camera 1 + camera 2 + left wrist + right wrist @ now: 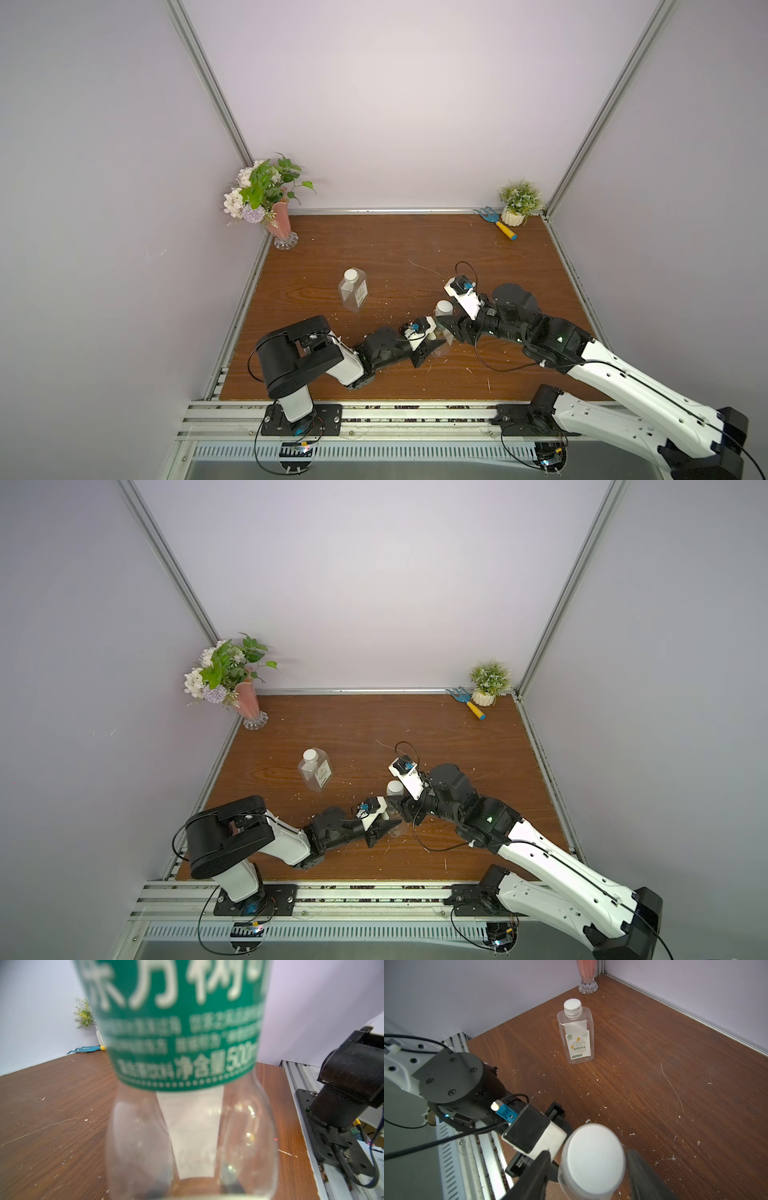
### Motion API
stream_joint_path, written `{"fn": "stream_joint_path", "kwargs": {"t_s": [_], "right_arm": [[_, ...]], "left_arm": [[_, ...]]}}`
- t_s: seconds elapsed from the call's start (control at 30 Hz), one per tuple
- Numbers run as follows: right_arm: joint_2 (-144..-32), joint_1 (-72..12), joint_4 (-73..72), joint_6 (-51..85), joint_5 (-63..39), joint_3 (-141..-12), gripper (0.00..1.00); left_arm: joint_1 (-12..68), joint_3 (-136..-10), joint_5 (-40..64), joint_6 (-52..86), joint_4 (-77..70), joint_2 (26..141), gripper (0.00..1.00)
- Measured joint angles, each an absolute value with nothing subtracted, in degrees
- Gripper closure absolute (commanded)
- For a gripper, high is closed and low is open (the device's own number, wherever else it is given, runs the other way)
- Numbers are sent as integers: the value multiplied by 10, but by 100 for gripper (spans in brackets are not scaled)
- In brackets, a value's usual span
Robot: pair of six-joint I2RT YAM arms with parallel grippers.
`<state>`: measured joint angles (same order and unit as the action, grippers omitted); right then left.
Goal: Screw on the bottle caps
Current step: Screw the bottle cap onto the plastic bottle.
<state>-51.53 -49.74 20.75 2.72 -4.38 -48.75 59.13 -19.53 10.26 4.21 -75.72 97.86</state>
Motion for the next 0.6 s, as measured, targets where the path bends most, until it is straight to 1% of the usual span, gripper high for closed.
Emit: {"fn": "stream_joint_path", "kwargs": {"t_s": [0.47, 0.6], "right_arm": [[-534, -497, 209, 27, -48, -510, 40], [-535, -496, 212, 27, -48, -515, 42]], "left_arm": [[591, -196, 103, 38, -757, 979, 93], [591, -196, 103, 36, -757, 979, 93]]}}
